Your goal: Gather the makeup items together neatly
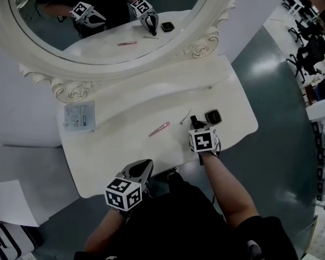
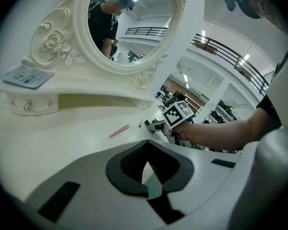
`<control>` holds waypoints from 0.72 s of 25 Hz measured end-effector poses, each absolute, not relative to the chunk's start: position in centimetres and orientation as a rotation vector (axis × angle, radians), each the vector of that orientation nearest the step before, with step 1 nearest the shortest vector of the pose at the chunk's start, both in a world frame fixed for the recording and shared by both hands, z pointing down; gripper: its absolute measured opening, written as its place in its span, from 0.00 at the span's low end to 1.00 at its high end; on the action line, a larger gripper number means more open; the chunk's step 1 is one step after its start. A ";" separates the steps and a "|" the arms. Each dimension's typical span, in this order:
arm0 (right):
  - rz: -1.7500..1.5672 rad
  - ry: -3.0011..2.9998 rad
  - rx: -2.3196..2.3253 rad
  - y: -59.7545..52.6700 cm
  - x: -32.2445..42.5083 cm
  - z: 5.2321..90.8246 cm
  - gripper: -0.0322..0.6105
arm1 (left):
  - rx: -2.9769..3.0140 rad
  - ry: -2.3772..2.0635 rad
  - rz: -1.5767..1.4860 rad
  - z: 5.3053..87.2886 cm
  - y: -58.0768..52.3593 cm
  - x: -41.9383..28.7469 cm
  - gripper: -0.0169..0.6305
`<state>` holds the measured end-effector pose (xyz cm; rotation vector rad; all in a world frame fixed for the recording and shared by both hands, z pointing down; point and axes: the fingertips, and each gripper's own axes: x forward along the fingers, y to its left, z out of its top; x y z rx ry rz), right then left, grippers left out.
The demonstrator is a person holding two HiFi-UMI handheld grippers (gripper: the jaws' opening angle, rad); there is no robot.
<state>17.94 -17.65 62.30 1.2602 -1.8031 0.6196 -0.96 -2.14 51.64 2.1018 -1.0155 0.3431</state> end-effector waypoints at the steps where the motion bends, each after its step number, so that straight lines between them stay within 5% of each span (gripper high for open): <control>1: 0.615 -1.805 1.259 -17.7 17.9 62.3 0.23 | 2.103 -1.015 0.342 51.6 -2.2 -0.9 0.04; 12: 0.606 -1.818 1.317 -17.4 18.2 60.9 0.32 | 2.106 -1.023 0.342 51.3 -1.6 -1.6 0.04; 18: 0.634 -1.948 1.375 -16.9 15.7 57.5 0.27 | 2.114 -1.024 0.336 51.0 -1.1 -1.8 0.04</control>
